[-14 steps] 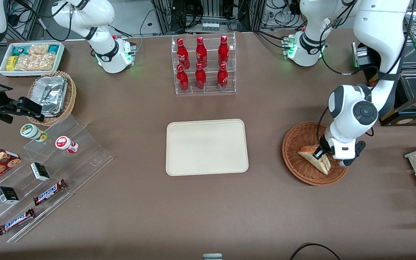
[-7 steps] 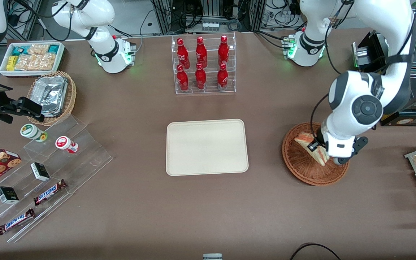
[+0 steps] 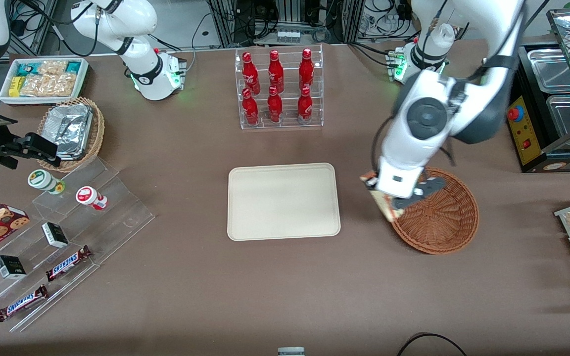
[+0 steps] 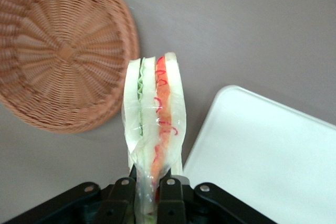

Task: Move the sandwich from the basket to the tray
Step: 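Lift the sandwich and carry it toward the cream tray, then lower the sandwich onto the tray and open the left gripper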

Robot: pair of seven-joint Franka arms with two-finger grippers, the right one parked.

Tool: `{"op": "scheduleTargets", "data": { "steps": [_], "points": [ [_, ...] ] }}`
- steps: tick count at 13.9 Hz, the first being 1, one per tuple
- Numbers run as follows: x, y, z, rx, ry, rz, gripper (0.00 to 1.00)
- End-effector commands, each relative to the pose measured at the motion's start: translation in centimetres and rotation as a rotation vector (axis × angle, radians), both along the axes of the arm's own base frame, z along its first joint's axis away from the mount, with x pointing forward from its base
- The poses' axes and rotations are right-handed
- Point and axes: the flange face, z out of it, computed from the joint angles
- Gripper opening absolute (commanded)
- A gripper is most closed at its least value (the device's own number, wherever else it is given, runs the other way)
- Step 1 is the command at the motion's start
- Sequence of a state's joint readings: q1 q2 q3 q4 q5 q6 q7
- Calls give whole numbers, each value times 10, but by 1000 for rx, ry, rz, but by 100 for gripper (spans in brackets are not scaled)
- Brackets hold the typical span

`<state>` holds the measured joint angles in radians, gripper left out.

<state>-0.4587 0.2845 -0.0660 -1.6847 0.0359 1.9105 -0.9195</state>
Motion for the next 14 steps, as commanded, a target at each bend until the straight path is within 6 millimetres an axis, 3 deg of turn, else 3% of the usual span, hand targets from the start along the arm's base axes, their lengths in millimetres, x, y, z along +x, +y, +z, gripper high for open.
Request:
{"op": "scheduleTargets", "data": {
  "steps": [1, 4, 6, 8, 11, 14],
  "points": [
    [-5, -60, -8, -4, 6, -73, 5],
    [-27, -100, -12, -44, 24, -143, 4],
    [-36, -128, -24, -86, 50, -211, 4],
    [-40, -153, -50, -105, 66, -240, 0],
    [-38, -177, -89, -152, 34, -255, 0],
    [-37, -183, -116, -149, 49, -289, 0]
  ]
}}
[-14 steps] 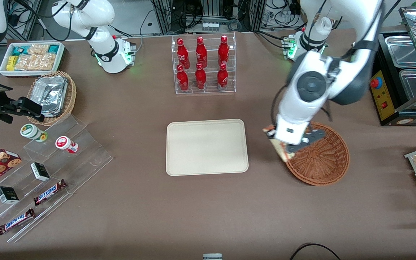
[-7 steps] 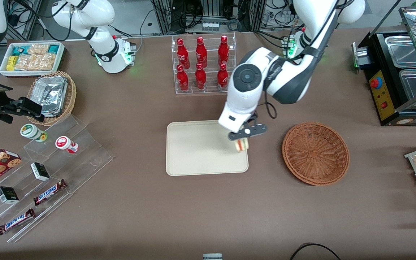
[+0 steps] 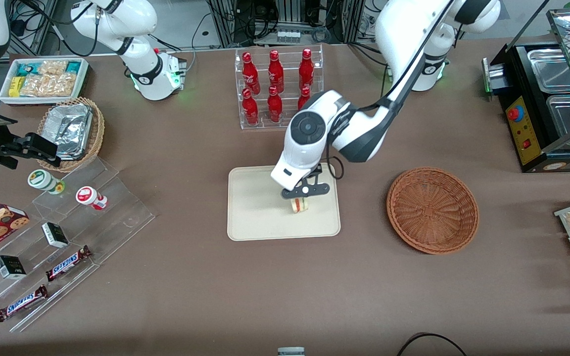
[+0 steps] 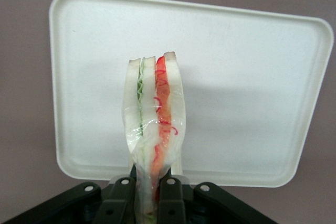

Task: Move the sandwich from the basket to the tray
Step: 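Lower the sandwich onto the tray and open the left gripper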

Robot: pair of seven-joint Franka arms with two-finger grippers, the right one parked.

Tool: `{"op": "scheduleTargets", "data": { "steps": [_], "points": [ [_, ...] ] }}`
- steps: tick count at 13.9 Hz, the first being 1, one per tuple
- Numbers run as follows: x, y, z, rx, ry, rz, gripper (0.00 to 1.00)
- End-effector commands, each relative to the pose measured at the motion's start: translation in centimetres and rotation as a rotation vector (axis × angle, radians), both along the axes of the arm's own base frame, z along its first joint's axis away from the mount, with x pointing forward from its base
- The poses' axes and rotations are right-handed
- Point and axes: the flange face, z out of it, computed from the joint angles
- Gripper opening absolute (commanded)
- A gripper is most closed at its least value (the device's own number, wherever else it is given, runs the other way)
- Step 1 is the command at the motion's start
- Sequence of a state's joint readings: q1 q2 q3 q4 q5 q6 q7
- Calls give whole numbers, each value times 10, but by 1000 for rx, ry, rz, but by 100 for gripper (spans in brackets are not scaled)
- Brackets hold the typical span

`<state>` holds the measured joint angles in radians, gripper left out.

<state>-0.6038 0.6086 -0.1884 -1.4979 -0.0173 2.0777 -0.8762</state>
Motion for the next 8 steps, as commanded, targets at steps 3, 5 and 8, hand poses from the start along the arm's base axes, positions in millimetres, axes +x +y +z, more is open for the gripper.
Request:
{"op": "scheduleTargets", "data": {
  "steps": [3, 5, 8],
  "points": [
    [6, -18, -16, -38, -8, -57, 0],
    [-1, -28, -26, -51, -17, -72, 0],
    [-8, -45, -46, -63, -69, -106, 3]
  ]
}}
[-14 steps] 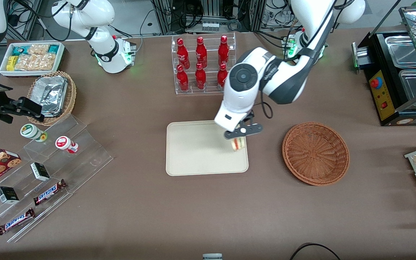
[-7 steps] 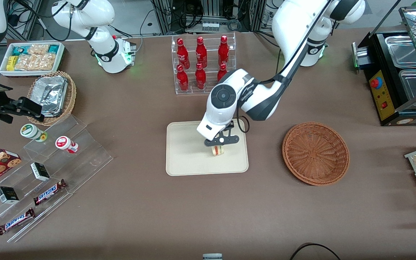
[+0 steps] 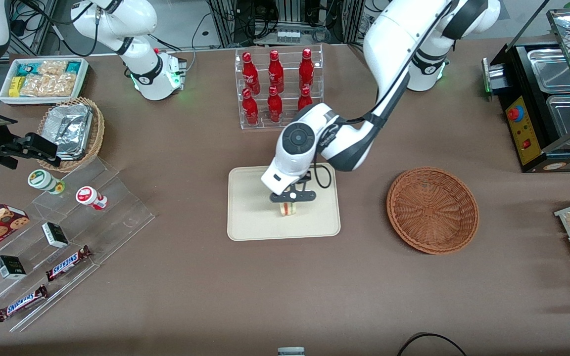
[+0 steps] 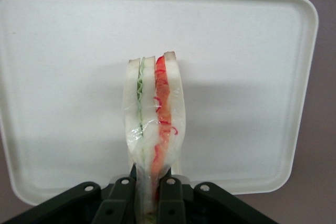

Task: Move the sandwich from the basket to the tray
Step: 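Lower the sandwich onto the tray and open the left gripper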

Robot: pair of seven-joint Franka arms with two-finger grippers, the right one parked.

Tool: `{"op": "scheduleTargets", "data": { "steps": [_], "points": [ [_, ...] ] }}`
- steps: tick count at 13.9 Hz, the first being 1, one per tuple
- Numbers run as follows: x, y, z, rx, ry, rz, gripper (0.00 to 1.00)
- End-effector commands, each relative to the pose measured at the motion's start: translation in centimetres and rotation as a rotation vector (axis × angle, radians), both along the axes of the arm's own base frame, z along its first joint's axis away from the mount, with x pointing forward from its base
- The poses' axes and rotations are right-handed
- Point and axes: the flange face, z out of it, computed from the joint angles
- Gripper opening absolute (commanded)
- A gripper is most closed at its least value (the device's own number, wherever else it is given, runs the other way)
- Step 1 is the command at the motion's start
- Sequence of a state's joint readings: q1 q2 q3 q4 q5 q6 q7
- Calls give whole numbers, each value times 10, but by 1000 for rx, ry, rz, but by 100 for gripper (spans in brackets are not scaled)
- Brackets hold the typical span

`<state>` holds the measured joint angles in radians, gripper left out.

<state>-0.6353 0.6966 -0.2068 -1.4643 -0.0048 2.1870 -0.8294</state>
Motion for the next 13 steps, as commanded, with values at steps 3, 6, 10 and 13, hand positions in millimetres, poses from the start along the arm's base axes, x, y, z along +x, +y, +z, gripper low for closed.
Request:
{"op": "scheduleTargets", "data": {
  "steps": [3, 6, 10, 13],
  "points": [
    [-2, -12, -17, 1, -31, -34, 2],
    [-3, -11, -26, 34, -50, -59, 2],
    [-3, -10, -35, 39, -40, -48, 14],
    [-4, -11, -35, 34, -34, -39, 62]
  ]
}}
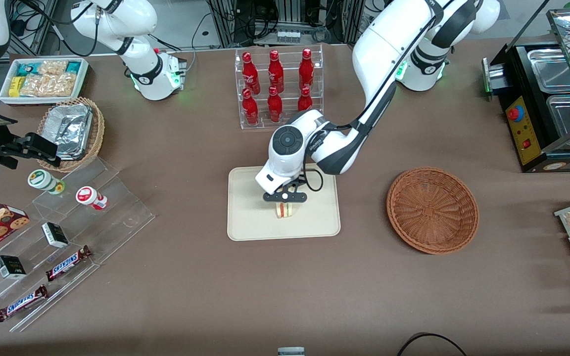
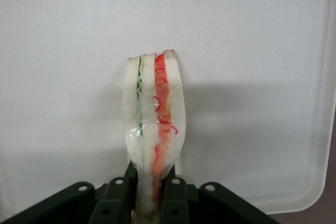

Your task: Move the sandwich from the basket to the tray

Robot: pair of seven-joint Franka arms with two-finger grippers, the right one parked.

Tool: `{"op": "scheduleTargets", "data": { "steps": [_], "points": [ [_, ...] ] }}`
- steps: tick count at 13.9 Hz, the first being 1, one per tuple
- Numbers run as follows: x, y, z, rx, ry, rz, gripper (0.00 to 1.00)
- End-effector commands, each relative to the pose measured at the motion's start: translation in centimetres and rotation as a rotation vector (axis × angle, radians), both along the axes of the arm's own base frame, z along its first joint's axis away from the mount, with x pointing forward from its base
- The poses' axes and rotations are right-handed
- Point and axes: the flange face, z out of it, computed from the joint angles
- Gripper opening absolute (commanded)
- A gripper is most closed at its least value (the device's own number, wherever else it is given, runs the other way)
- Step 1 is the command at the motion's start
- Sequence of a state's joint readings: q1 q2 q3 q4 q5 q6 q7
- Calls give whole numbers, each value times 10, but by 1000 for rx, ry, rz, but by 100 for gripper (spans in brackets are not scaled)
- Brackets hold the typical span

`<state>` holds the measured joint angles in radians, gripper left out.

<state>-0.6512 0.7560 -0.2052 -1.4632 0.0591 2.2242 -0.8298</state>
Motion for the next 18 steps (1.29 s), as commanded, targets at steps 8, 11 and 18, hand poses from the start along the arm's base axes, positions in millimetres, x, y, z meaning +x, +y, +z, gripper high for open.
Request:
{"op": "scheduleTargets", "data": {
  "steps": [8, 11, 18],
  "points": [
    [8, 4, 74, -13, -42, 36, 100],
    [9, 17, 132, -11, -70, 139, 100],
    [31, 152, 264, 64, -100, 266, 100]
  ]
}}
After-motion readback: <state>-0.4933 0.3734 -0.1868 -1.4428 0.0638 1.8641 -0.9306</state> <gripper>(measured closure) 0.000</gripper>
